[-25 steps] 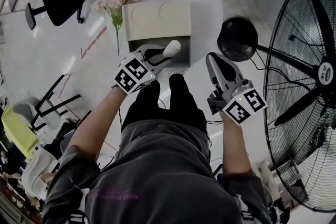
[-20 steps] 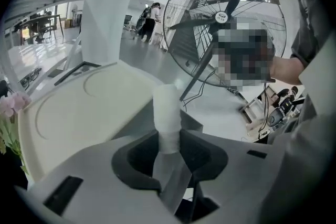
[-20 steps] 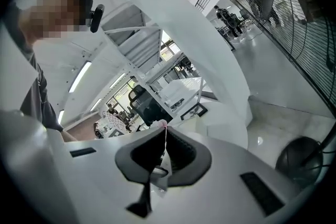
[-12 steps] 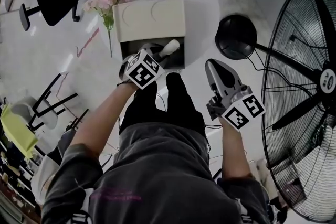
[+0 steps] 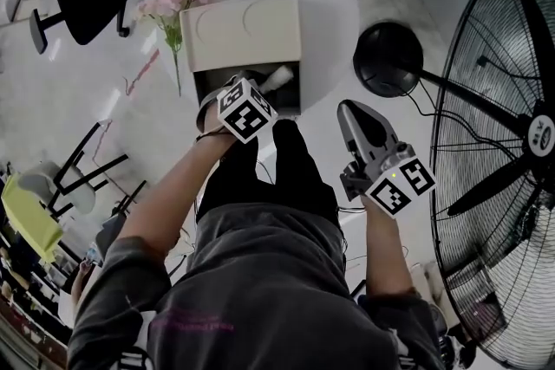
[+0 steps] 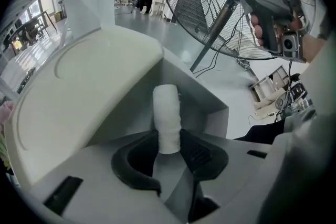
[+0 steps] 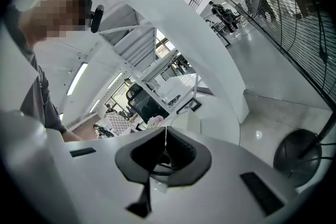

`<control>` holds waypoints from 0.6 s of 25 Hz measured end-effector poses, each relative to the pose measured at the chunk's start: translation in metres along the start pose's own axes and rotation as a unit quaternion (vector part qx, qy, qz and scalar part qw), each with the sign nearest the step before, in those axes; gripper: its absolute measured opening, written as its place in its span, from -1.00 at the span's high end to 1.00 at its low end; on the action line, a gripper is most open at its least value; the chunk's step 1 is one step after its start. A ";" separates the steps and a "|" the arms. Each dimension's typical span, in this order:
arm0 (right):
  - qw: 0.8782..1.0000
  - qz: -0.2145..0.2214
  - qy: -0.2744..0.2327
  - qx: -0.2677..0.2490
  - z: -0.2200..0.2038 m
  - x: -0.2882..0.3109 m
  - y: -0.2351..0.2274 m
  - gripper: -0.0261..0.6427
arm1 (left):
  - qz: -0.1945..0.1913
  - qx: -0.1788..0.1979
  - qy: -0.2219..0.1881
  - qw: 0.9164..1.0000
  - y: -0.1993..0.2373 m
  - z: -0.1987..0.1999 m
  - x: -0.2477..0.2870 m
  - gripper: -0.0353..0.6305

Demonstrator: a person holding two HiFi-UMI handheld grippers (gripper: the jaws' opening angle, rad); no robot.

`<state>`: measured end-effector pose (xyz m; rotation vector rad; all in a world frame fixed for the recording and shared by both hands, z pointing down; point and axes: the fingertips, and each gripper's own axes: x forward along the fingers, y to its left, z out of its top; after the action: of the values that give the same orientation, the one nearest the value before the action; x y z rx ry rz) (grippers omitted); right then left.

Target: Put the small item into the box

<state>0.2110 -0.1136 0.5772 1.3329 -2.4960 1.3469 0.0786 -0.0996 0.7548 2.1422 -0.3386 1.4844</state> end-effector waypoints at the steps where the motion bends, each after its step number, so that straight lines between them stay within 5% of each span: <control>1: 1.000 0.000 0.001 0.001 0.000 0.000 0.000 0.86 | 0.000 0.000 0.004 1.000 0.000 0.000 0.001 0.48; 15: 1.000 -0.007 -0.007 -0.009 0.008 -0.005 0.003 0.86 | 0.002 -0.001 0.010 1.000 0.002 0.000 -0.003 0.36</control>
<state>0.2147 -0.1150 0.5679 1.3592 -2.4974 1.3142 0.0766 -0.1015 0.7526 2.1240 -0.3367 1.5068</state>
